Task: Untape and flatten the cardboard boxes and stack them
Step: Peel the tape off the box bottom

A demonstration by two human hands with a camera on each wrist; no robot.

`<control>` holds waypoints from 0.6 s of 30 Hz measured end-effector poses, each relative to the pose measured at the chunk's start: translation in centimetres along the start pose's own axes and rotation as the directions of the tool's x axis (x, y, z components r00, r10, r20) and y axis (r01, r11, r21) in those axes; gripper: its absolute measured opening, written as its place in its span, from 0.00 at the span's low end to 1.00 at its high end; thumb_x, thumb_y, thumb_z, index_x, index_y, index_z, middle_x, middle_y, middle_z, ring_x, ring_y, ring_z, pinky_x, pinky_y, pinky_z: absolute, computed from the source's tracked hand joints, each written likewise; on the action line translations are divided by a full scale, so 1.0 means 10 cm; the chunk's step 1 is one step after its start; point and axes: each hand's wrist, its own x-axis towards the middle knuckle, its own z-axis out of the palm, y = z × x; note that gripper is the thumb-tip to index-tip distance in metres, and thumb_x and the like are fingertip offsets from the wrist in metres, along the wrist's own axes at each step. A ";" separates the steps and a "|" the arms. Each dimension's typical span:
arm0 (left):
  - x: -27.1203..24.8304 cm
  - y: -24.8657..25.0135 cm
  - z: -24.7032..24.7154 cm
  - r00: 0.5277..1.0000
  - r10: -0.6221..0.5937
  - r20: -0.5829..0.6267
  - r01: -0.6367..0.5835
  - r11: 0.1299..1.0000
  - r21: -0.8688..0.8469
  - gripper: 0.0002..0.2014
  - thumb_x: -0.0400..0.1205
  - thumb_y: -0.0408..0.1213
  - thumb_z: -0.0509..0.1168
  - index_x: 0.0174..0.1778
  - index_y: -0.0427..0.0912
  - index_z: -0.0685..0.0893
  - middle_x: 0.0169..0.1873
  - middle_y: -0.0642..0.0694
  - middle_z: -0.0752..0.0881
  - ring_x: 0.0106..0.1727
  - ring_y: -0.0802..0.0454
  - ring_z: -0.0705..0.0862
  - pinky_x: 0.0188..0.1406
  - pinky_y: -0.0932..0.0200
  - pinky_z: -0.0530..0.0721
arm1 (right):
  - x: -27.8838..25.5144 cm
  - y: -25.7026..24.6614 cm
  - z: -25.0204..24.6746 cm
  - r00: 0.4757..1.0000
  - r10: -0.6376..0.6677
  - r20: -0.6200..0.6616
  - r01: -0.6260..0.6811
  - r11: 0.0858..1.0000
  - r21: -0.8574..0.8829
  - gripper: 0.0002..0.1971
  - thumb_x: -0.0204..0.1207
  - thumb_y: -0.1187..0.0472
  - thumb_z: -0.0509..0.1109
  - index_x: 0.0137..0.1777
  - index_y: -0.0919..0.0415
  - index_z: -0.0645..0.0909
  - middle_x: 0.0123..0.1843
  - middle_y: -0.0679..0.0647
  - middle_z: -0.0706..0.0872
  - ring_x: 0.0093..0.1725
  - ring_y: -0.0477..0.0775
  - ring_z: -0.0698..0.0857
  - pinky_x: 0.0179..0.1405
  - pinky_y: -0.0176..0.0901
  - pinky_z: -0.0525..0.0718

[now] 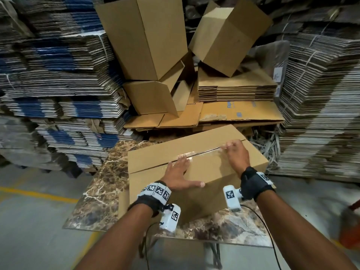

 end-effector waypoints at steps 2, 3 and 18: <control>-0.11 -0.26 -0.19 0.995 0.080 0.057 -0.077 0.996 -0.051 0.56 0.74 0.73 0.69 0.91 0.49 0.51 0.90 0.52 0.46 0.91 0.52 0.45 0.89 0.46 0.42 | -0.04 -0.02 0.08 0.998 0.042 -0.054 -0.041 0.999 0.031 0.11 0.87 0.47 0.62 0.60 0.52 0.76 0.58 0.53 0.86 0.58 0.59 0.85 0.64 0.61 0.83; -0.15 -0.42 -0.30 0.993 0.102 0.065 -0.099 0.993 -0.060 0.56 0.72 0.74 0.69 0.91 0.50 0.54 0.90 0.52 0.51 0.90 0.51 0.50 0.90 0.45 0.48 | -0.06 -0.04 0.11 0.997 0.046 -0.061 -0.043 0.998 0.038 0.11 0.87 0.47 0.62 0.61 0.51 0.75 0.59 0.53 0.86 0.59 0.59 0.85 0.64 0.62 0.83; -0.31 -2.31 -0.87 0.921 0.355 0.159 -0.389 0.842 0.375 0.62 0.64 0.87 0.59 0.89 0.62 0.41 0.89 0.58 0.37 0.90 0.52 0.39 0.88 0.36 0.38 | -0.36 -0.25 0.48 0.979 0.069 -0.191 -0.113 0.967 -0.230 0.20 0.87 0.62 0.64 0.77 0.54 0.77 0.71 0.62 0.76 0.58 0.59 0.81 0.69 0.51 0.78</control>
